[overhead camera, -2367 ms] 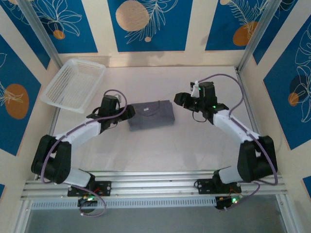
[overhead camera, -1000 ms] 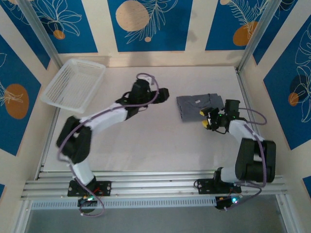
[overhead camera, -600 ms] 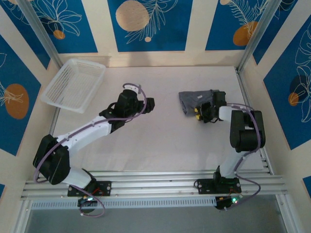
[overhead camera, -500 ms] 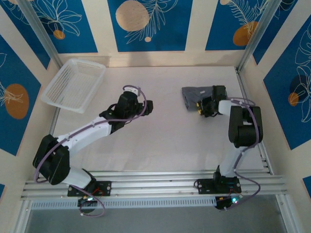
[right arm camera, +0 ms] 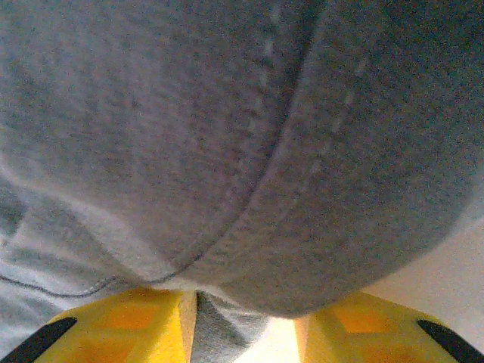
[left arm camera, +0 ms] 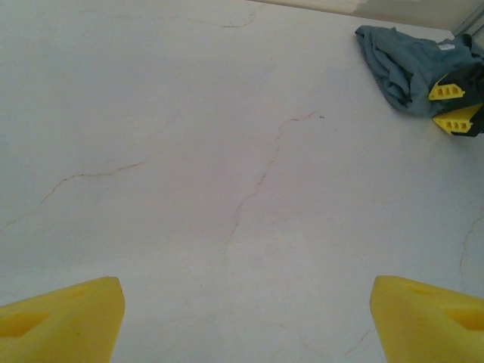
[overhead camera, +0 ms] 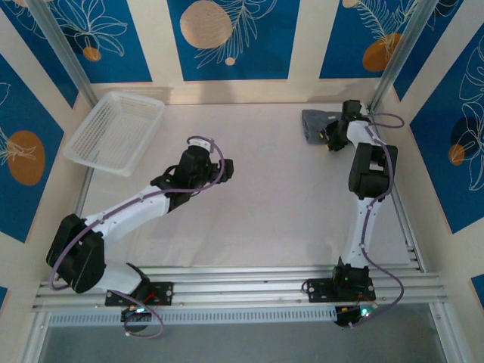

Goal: Fold the inside-out t-shirt
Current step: Move the T-shirt to the top-right of the table, then reset both arms

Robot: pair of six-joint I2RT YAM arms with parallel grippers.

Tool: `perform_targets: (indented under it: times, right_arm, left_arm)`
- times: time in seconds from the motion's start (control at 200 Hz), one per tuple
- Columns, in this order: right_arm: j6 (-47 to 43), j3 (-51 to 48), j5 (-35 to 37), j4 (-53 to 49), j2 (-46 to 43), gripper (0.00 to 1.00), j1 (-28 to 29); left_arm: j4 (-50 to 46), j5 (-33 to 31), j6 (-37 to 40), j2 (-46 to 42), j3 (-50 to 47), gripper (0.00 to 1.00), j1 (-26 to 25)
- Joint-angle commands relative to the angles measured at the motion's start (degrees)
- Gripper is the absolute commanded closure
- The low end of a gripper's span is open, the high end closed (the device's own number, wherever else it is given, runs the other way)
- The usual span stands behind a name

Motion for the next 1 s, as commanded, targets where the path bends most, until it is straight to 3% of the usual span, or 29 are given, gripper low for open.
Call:
perform_targets:
  times: [0.0, 0.215, 0.35, 0.495, 0.705, 0.775, 0.905, 0.995]
  right_arm:
    - [-6.8, 8.8, 0.6, -9.0, 5.5, 0.60, -1.3]
    - [-12.9, 26.3, -1.5, -17.2, 13.1, 0.53, -2.0]
    - [-16.2, 25.5, -2.5, -19.5, 5.6, 0.46, -0.9]
    - [-21.2, -0.6, 1.1, -7.2, -17.8, 0.40, 2.1]
    - [-28.5, -40.3, 14.2, 11.5, -51.6, 0.32, 8.3]
    - [-30.6, -52.6, 20.3, 19.7, -60.2, 0.31, 12.8]
    - [-39.4, -70.9, 34.5, 36.0, -67.1, 0.16, 21.2]
    - [-43.4, -77.4, 35.2, 42.4, -66.3, 0.14, 21.1]
  left_arm:
    - [1.8, -0.1, -0.6, -0.8, -0.8, 0.16, 0.7]
    - [4.5, -0.2, 0.3, -1.2, -2.8, 0.12, 0.7]
    - [5.9, -5.0, 4.9, -5.1, -5.4, 0.01, 0.7]
    - [5.9, -13.1, 11.7, -10.4, -8.1, 0.01, 0.8]
    - [8.2, -21.8, 18.4, -21.6, -17.5, 0.01, 1.6]
    - [11.7, -24.2, 19.7, -25.6, -22.5, 0.01, 2.4]
    - [13.0, -26.6, 19.6, -32.5, -29.6, 0.01, 5.2]
    - [12.3, -29.4, 21.8, -37.1, -33.1, 0.01, 7.2]
